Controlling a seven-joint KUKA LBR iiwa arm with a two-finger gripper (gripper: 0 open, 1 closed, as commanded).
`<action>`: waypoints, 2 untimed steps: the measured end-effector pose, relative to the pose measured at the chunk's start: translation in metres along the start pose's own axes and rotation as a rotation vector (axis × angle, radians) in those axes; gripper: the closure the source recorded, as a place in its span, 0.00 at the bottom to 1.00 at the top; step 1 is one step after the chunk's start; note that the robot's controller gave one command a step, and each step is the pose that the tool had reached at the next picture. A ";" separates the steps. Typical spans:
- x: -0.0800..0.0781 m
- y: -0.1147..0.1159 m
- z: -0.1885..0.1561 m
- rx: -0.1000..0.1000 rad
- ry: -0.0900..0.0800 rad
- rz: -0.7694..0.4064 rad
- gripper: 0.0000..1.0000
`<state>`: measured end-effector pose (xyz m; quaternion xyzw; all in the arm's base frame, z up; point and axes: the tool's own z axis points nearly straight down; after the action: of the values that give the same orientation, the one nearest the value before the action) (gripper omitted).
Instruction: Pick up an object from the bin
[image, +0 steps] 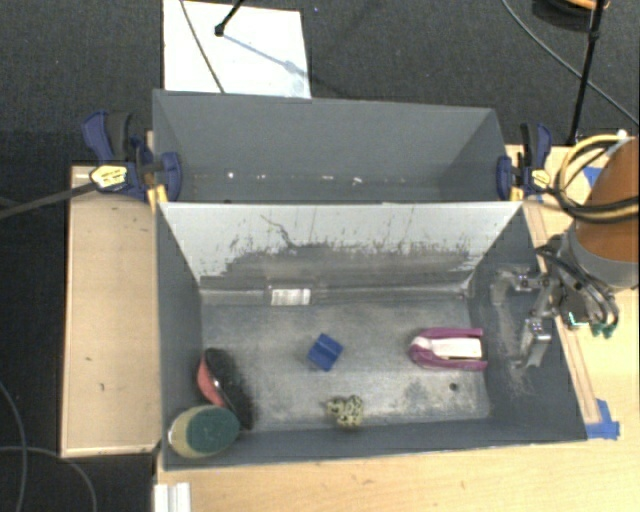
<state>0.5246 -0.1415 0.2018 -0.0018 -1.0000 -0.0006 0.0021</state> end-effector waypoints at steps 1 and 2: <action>-0.037 0.007 0.108 -0.001 -0.001 -0.087 0.00; -0.012 0.026 0.130 0.002 -0.007 0.165 0.00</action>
Offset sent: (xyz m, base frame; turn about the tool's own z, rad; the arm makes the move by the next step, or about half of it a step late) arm 0.0374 0.0060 -0.1046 -0.0892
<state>0.5360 -0.1149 0.0717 -0.0841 -0.9965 0.0006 -0.0014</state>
